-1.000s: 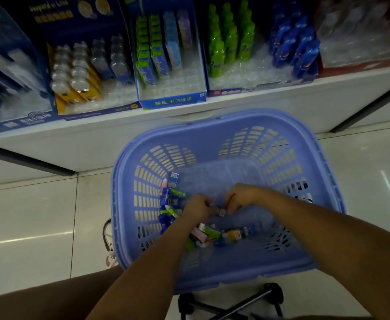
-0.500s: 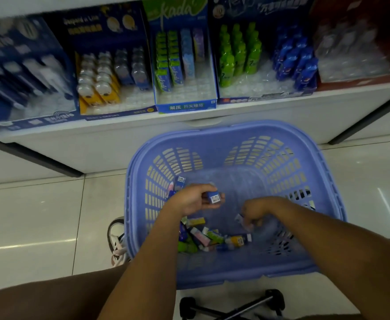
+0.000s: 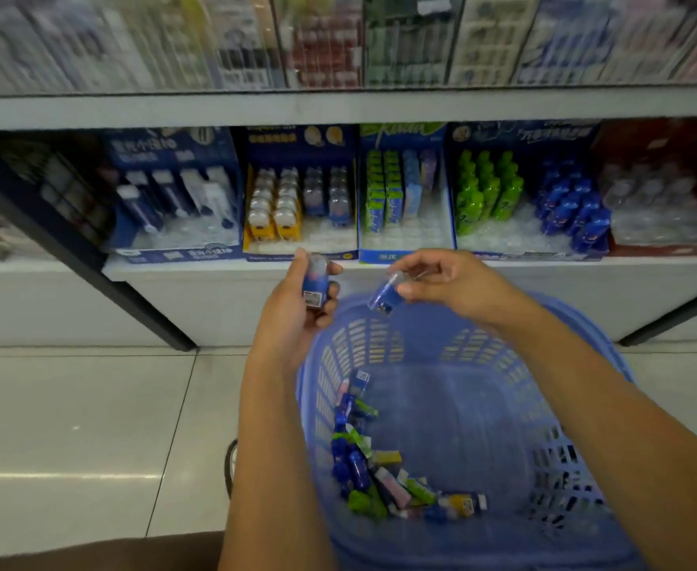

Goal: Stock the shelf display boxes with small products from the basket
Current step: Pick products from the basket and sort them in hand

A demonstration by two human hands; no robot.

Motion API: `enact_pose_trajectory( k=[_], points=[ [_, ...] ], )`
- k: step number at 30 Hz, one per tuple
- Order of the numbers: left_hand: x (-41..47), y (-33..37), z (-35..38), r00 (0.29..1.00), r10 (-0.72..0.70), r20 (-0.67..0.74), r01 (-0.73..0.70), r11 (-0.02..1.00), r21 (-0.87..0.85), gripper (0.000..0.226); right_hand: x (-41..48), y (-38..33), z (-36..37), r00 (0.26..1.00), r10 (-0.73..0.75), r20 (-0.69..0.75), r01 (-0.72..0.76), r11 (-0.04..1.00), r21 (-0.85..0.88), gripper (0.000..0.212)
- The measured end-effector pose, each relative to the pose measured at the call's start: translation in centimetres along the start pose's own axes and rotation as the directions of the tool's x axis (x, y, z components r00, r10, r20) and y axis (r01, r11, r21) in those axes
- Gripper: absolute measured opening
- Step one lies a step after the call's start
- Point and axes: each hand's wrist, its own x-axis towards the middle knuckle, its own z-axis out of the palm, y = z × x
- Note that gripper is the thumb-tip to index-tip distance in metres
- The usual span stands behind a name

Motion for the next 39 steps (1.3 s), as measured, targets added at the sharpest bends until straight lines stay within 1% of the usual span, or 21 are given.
enact_pose_trajectory(
  k=[3,5,8,11,14,17,21,24,27,30,32,35,36,37,38,39],
  points=[
    [-0.6,2.0,-1.8,0.988,0.107,-0.112,-0.116,0.99,-0.079,0.036,2.4,-3.2,2.0,0.986,-0.141,-0.086,0.136,0.989,-0.066,0.02],
    [-0.9,2.9,-3.0,0.968,0.159,-0.193,-0.184,0.976,-0.119,0.031,4.5,-5.0,3.4,0.963,-0.231,-0.137,0.209,0.965,-0.156,0.019],
    [-1.1,3.9,-4.6,0.929,0.189,-0.318,-0.234,0.966,-0.11,0.032,7.7,-6.8,5.5,0.929,-0.315,-0.193,0.254,0.924,-0.286,0.018],
    [-1.0,4.4,-5.9,0.905,0.201,-0.376,-0.254,0.962,-0.098,0.026,10.5,-7.6,6.8,0.907,-0.354,-0.228,0.26,0.897,-0.358,0.017],
    [-0.7,4.5,-6.4,0.904,0.194,-0.382,-0.248,0.964,-0.096,0.025,12.3,-7.5,6.6,0.873,-0.412,-0.261,0.246,0.834,-0.493,0.015],
    [0.0,4.3,-5.9,0.922,0.191,-0.336,-0.23,0.97,-0.081,0.025,13.3,-6.6,5.6,0.849,-0.445,-0.284,0.205,0.774,-0.6,0.013],
    [0.6,3.7,-4.6,0.945,0.152,-0.288,-0.186,0.978,-0.093,0.024,14.3,-5.1,5.2,0.898,-0.367,-0.244,0.09,0.694,-0.714,0.015],
    [1.0,3.2,-3.9,0.961,0.134,-0.241,-0.173,0.974,-0.148,0.021,14.7,-4.6,5.4,0.917,-0.353,-0.187,0.098,0.652,-0.752,0.015],
    [1.3,3.1,-3.5,0.968,0.11,-0.225,-0.164,0.958,-0.236,0.028,15.2,-4.9,5.3,0.927,-0.35,-0.135,0.097,0.572,-0.815,0.019],
    [1.6,3.0,-3.2,0.978,0.065,-0.197,-0.131,0.93,-0.344,0.033,15.3,-5.3,5.1,0.919,-0.371,-0.132,0.077,0.498,-0.864,0.025],
    [1.8,2.9,-2.7,0.978,0.034,-0.206,-0.113,0.918,-0.381,0.033,15.2,-5.8,5.2,0.917,-0.387,-0.098,0.086,0.431,-0.898,0.026],
    [1.8,2.7,-1.8,0.969,0.005,-0.246,-0.1,0.921,-0.375,0.024,14.9,-7.1,5.4,0.941,-0.337,-0.031,0.088,0.331,-0.94,0.027],
    [1.8,2.5,-1.7,0.969,0.028,-0.245,-0.115,0.93,-0.349,0.021,14.6,-7.4,5.5,0.945,-0.325,-0.028,0.083,0.324,-0.942,0.029],
    [1.7,2.4,-1.5,0.97,0.075,-0.23,-0.144,0.942,-0.303,0.02,14.1,-7.5,5.7,0.945,-0.324,-0.05,0.082,0.38,-0.921,0.031],
    [1.7,2.2,-1.5,0.969,0.131,-0.212,-0.182,0.953,-0.244,0.021,13.3,-7.5,5.8,0.945,-0.316,-0.087,0.088,0.5,-0.861,0.031],
    [1.8,2.0,-1.4,0.962,0.184,-0.203,-0.222,0.957,-0.186,0.022,12.3,-7.4,6.0,0.95,-0.289,-0.116,0.108,0.655,-0.748,0.029]
  ],
)
